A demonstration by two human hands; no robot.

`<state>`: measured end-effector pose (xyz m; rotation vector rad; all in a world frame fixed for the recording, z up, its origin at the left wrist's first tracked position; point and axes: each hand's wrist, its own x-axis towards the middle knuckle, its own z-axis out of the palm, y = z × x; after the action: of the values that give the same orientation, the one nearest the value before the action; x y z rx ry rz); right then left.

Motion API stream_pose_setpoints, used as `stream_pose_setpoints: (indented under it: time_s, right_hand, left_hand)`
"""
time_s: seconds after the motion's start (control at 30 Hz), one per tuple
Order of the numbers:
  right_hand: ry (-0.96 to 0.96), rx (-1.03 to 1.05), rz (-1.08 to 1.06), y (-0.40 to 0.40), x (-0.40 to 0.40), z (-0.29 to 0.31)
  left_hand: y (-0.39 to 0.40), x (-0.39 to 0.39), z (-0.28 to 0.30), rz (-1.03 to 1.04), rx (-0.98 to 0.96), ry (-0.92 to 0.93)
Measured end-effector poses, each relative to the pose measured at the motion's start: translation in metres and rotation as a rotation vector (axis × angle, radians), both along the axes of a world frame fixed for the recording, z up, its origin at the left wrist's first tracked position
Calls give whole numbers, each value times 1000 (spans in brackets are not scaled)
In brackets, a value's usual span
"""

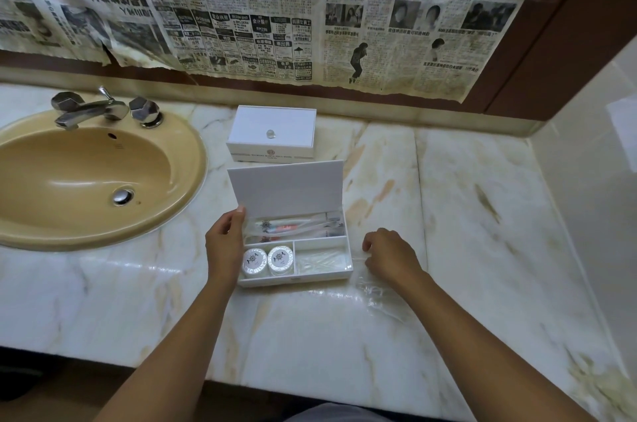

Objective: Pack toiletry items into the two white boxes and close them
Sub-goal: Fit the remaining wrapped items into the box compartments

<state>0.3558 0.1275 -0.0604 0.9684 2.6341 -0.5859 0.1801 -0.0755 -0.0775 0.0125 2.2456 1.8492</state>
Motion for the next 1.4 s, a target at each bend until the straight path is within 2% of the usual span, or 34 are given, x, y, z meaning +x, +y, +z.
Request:
stream_pose_setpoints:
  time_s: [0.6,0.7,0.9,1.0,1.07,1.27,1.4]
  right_hand:
    - [173,-5,-133,0,-3,8]
    - [260,4,-126,-2,-5,15]
    - [564,42,-70,-17,-16,49]
    - [622,43,-21,-34,-23,62]
    - [577,68,56,-46,-27,62]
    - [130,143,229,-71,-40,49]
    - [63,112,250,-75,-45,40]
  left_hand:
    - [1,1,0,2,5,-15]
    - [1,0,0,-2,9,-17]
    - [-1,-1,-1,-8,7,-13]
    - [-1,-1,-2,-10,13,-11]
    - [-1,-1,-2,-8,13,-18]
    - [-1,-2,-2,-5,14,-22]
    - [-1,-2,-2,-6,11,-25]
